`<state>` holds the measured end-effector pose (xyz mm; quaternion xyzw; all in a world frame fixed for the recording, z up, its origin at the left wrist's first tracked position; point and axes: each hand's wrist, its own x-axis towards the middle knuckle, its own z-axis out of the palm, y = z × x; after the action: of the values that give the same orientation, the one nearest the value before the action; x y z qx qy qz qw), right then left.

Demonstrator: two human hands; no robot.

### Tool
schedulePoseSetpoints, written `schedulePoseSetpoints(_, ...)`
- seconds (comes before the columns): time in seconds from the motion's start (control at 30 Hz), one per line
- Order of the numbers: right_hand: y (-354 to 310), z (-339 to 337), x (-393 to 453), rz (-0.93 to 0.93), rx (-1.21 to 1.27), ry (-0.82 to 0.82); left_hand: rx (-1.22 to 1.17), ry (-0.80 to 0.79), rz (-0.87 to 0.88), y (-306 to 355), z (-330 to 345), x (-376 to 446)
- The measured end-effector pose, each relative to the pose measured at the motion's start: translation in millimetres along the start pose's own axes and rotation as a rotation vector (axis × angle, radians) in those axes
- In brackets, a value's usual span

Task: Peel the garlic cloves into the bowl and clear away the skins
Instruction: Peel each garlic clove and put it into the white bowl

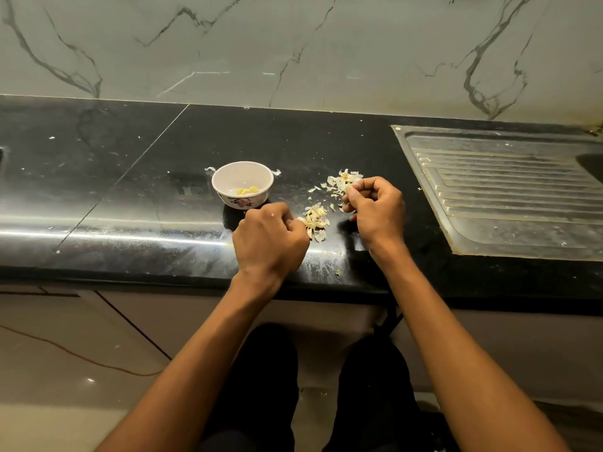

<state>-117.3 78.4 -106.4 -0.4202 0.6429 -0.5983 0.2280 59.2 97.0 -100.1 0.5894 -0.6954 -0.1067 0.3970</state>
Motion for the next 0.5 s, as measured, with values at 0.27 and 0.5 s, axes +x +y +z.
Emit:
schedulePoseSetpoints(0.27,-2.3,1.7,-3.3,-0.036,-0.051,-0.119,-0.259,-0.243,0.116,-0.6,10.4,11.8)
schedulePoseSetpoints(0.5,0.9,0.7,-0.7,-0.05,-0.009,-0.092,-0.404,-0.057,0.07,-3.8,10.9,10.7)
